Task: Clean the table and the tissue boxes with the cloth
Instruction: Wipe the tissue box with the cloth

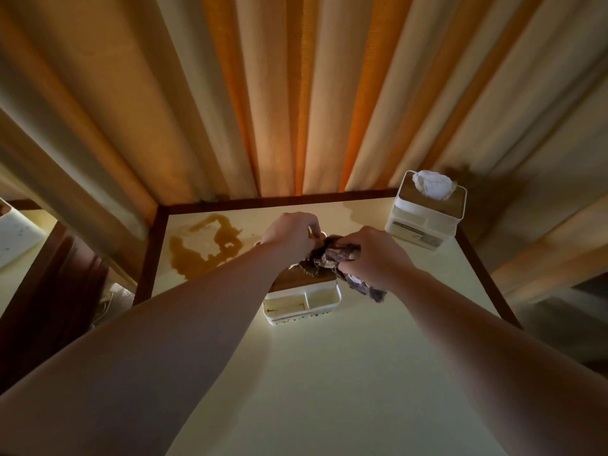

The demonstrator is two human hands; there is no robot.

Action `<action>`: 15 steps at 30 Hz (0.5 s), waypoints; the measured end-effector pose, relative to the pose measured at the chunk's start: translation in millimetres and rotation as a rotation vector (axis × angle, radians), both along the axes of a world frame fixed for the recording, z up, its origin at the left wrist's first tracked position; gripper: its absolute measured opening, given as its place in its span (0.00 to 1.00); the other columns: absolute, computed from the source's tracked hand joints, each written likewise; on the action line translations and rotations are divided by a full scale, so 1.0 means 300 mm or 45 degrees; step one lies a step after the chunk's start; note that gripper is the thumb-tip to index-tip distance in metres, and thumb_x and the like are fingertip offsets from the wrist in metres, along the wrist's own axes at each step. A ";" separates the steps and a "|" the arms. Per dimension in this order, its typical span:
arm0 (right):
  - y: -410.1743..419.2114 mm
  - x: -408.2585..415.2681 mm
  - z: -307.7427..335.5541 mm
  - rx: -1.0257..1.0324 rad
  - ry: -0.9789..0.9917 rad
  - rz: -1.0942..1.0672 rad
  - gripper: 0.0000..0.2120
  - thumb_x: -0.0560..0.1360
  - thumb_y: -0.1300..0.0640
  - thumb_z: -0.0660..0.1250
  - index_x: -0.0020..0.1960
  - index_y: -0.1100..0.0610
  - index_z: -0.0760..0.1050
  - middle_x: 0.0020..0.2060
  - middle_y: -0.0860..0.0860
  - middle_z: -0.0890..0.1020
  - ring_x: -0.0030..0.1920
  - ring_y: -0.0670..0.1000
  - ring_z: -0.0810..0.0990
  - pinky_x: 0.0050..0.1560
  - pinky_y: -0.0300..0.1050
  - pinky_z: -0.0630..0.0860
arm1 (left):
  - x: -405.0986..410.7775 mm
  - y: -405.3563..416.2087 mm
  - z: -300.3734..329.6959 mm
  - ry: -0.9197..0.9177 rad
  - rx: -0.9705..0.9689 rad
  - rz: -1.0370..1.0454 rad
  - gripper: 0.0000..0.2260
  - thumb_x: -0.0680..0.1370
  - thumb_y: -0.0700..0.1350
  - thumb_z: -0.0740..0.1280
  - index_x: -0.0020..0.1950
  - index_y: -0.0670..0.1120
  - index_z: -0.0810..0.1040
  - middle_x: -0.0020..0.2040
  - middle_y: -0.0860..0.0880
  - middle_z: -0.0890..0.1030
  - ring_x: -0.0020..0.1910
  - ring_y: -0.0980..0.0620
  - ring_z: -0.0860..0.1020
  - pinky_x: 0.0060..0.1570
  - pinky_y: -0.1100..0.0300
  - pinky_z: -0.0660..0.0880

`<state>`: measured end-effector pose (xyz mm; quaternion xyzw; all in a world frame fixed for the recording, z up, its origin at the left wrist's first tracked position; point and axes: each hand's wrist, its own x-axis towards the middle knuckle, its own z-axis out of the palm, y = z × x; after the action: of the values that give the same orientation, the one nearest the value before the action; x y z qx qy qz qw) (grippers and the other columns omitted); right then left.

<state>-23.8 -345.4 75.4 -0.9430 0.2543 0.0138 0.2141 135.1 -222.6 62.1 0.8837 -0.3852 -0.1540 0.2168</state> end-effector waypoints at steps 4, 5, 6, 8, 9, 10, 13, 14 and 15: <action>0.031 -0.075 0.002 0.155 -0.083 -0.079 0.24 0.68 0.48 0.76 0.64 0.42 0.82 0.52 0.45 0.80 0.53 0.48 0.79 0.54 0.46 0.78 | -0.039 -0.020 0.014 0.129 -0.026 0.007 0.05 0.79 0.46 0.68 0.46 0.57 0.80 0.47 0.53 0.82 0.44 0.52 0.79 0.42 0.53 0.80; 0.040 -0.092 0.002 0.171 -0.099 -0.075 0.24 0.68 0.48 0.77 0.64 0.42 0.82 0.51 0.44 0.80 0.53 0.48 0.79 0.54 0.45 0.78 | -0.047 -0.009 0.019 0.127 -0.054 0.002 0.01 0.79 0.50 0.69 0.48 0.56 0.80 0.47 0.54 0.82 0.45 0.53 0.79 0.44 0.53 0.80; 0.050 -0.106 0.002 0.176 -0.120 -0.069 0.24 0.68 0.48 0.77 0.64 0.43 0.81 0.51 0.44 0.79 0.52 0.47 0.79 0.53 0.44 0.77 | -0.057 0.006 0.023 0.104 -0.094 -0.002 0.01 0.79 0.51 0.70 0.49 0.56 0.80 0.48 0.54 0.82 0.46 0.53 0.78 0.46 0.53 0.79; 0.072 -0.130 0.004 0.188 -0.177 -0.057 0.23 0.68 0.48 0.77 0.63 0.43 0.81 0.50 0.44 0.79 0.51 0.46 0.78 0.51 0.41 0.76 | -0.077 0.051 0.024 0.016 -0.191 -0.019 0.02 0.78 0.49 0.69 0.50 0.54 0.81 0.48 0.55 0.80 0.48 0.54 0.77 0.49 0.52 0.79; 0.084 -0.141 0.008 0.199 -0.200 -0.052 0.23 0.68 0.49 0.77 0.63 0.44 0.81 0.50 0.43 0.79 0.50 0.46 0.78 0.50 0.40 0.75 | -0.095 0.078 0.026 -0.033 -0.241 -0.037 0.03 0.78 0.47 0.69 0.51 0.53 0.81 0.48 0.55 0.79 0.48 0.54 0.77 0.49 0.52 0.79; 0.099 -0.154 0.011 0.212 -0.218 -0.044 0.23 0.68 0.49 0.77 0.63 0.44 0.80 0.50 0.43 0.79 0.50 0.45 0.78 0.50 0.39 0.75 | -0.116 0.110 0.026 -0.064 -0.288 -0.058 0.04 0.77 0.45 0.69 0.51 0.52 0.81 0.48 0.55 0.78 0.48 0.55 0.76 0.48 0.54 0.79; 0.155 -0.201 0.008 0.246 -0.199 0.012 0.21 0.68 0.49 0.76 0.60 0.47 0.80 0.49 0.43 0.79 0.49 0.45 0.79 0.51 0.44 0.80 | -0.207 0.216 0.012 -0.045 -0.336 -0.047 0.07 0.74 0.44 0.70 0.51 0.53 0.81 0.48 0.58 0.78 0.45 0.58 0.76 0.42 0.62 0.75; 0.180 -0.220 -0.003 0.253 -0.174 0.028 0.20 0.68 0.49 0.76 0.59 0.47 0.80 0.48 0.44 0.79 0.48 0.46 0.79 0.51 0.47 0.81 | -0.244 0.257 -0.004 -0.021 -0.332 -0.037 0.08 0.74 0.45 0.71 0.51 0.54 0.81 0.48 0.58 0.79 0.45 0.57 0.77 0.41 0.62 0.75; 0.208 -0.241 -0.016 0.265 -0.143 0.033 0.19 0.68 0.48 0.76 0.58 0.47 0.80 0.48 0.44 0.78 0.48 0.46 0.78 0.51 0.49 0.81 | -0.281 0.300 -0.028 0.007 -0.331 -0.037 0.08 0.74 0.47 0.71 0.52 0.54 0.81 0.48 0.58 0.79 0.45 0.56 0.77 0.41 0.61 0.75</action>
<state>-96.1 -283.1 70.7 -0.9181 0.2270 -0.0099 0.3246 50.7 -132.7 53.8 0.8422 -0.4139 -0.1084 0.3282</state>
